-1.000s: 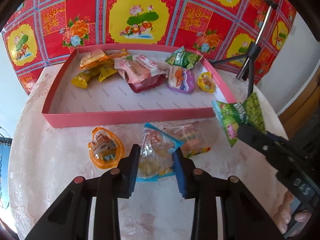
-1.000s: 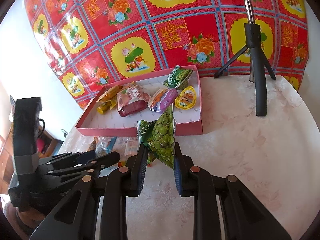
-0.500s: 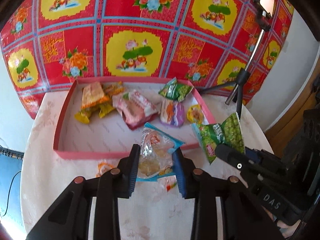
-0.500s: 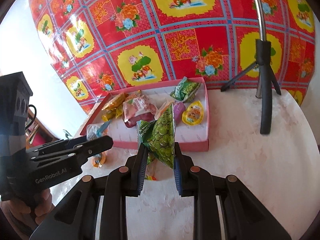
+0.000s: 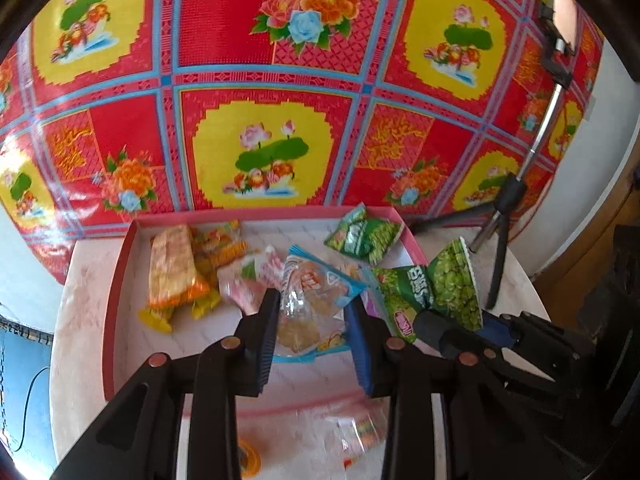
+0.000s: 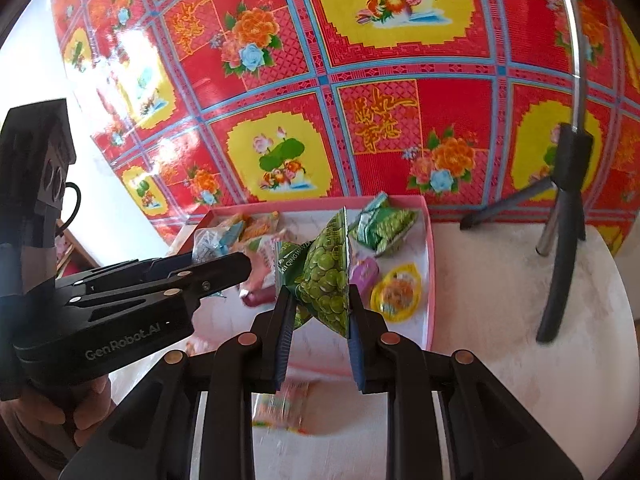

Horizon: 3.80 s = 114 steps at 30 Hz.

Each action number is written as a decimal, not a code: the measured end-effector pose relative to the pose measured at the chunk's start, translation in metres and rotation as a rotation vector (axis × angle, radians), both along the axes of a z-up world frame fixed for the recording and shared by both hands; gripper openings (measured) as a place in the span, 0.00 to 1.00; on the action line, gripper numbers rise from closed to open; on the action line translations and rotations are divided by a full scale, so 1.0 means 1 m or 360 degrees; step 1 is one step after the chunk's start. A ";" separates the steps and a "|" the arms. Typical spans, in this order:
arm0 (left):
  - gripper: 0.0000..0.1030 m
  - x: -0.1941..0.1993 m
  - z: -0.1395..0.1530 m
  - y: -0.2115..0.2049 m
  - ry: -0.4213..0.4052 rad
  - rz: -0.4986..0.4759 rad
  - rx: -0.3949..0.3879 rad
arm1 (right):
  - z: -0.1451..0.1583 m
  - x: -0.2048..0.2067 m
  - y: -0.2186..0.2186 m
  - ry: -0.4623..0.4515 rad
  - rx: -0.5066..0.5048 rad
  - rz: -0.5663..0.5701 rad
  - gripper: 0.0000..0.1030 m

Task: Organize snacks
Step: 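Carry both held snacks over the pink box and open both tools, then withdraw both open tools from the box toward the last loose snacks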

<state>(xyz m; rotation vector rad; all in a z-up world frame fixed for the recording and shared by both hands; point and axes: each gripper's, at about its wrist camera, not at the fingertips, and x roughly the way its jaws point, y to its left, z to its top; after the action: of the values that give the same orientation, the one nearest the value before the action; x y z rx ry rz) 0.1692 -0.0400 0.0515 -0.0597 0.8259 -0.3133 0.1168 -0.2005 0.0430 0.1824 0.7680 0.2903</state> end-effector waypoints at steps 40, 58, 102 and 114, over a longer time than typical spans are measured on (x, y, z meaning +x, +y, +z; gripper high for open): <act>0.45 0.098 -0.036 -0.013 0.0120 0.0103 0.0073 | -0.026 0.080 -0.012 0.0108 0.0047 -0.0097 0.39; 0.47 0.036 -0.006 -0.009 0.0072 0.0099 0.0121 | -0.004 0.036 -0.012 0.0072 0.0029 -0.0129 0.43; 0.47 -0.048 -0.033 0.064 0.0286 0.0315 0.0096 | -0.033 -0.049 0.004 0.0181 0.0007 -0.0161 0.43; 0.47 -0.043 -0.050 0.056 0.0369 0.0289 0.0100 | -0.040 -0.049 0.002 0.0226 0.0018 -0.0168 0.43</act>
<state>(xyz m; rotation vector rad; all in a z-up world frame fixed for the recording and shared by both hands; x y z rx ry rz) 0.1264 0.0158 0.0012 -0.1132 1.0524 -0.1100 0.0674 -0.1985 0.0027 0.2554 0.8946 0.1829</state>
